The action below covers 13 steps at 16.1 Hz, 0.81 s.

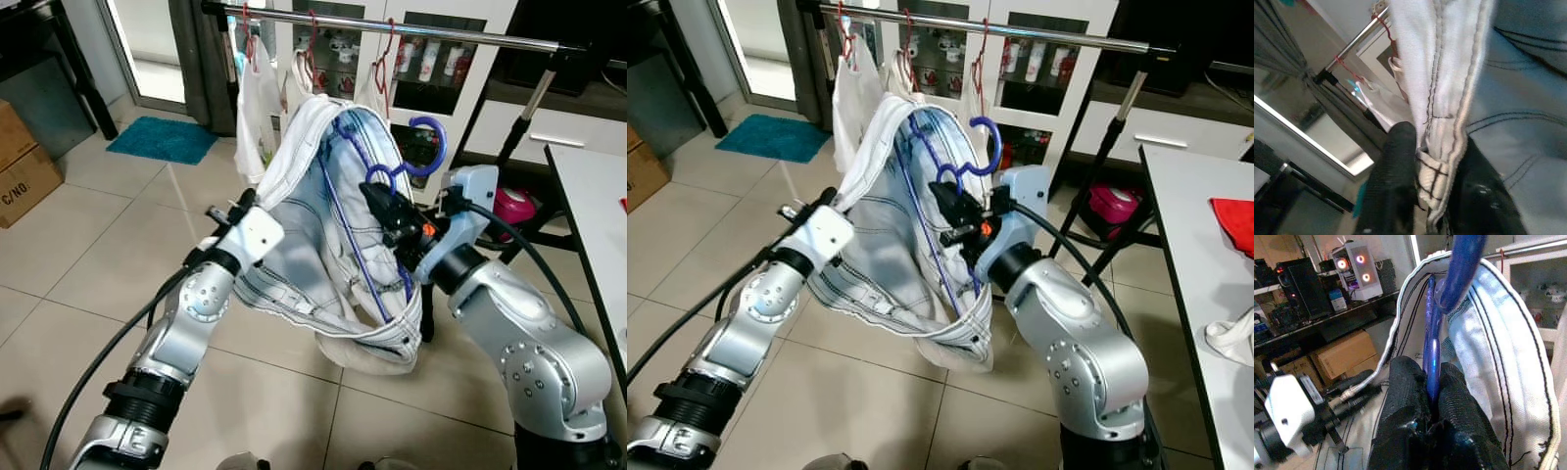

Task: Hang hanger

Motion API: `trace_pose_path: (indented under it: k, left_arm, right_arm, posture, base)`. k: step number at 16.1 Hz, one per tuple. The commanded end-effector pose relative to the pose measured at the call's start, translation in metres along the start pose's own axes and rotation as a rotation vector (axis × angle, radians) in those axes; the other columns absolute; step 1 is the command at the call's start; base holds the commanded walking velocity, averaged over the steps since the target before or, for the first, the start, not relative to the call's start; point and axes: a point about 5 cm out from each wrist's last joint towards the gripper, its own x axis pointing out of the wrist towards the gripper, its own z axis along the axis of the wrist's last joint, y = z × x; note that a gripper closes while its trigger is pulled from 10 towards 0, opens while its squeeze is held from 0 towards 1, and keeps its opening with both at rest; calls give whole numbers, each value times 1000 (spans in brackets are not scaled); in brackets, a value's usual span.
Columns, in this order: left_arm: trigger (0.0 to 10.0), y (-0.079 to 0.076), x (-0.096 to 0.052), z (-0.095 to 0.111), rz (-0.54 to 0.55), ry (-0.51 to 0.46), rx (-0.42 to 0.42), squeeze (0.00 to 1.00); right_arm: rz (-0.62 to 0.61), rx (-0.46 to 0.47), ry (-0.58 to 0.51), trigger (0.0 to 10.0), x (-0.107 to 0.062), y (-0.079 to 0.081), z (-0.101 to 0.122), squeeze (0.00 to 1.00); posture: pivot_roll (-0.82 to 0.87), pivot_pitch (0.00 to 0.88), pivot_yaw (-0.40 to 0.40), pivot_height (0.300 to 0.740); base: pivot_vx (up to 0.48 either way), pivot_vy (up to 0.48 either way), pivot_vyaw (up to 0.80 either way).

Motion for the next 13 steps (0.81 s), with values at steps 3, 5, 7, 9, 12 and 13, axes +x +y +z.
trace_pose_path:
  k: [3,5,7,9,12,13]
  left_arm:
    - [0,7,-1,-1,28,14,-91,0]
    - [0,11,-1,-1,33,15,-116,0]
    - [0,18,-1,-1,25,15,-147,0]
    - [0,28,1,2,32,8,-187,0]
    - [0,56,15,10,27,12,-248,0]
    - [0,64,20,17,8,-4,-283,0]
  right_arm:
    - [10,-27,-79,0,-6,4,13,0]
    - [6,-28,-77,0,-7,3,12,0]
    - [2,-47,-62,0,-10,2,11,0]
    - [10,-127,-4,0,-14,0,5,0]
    - [74,-251,150,0,-27,0,-15,0]
    - [100,-262,181,0,-31,1,-19,0]
  posture:
    - [-74,15,23,740]
    - [-75,10,26,740]
    - [-76,8,27,740]
    - [-73,2,25,740]
    - [-69,0,20,740]
    - [-67,0,18,740]
  base:
    - [0,0,0]
    - [0,0,0]
    - [0,0,0]
    - [0,0,0]
    - [0,0,0]
    - [0,0,0]
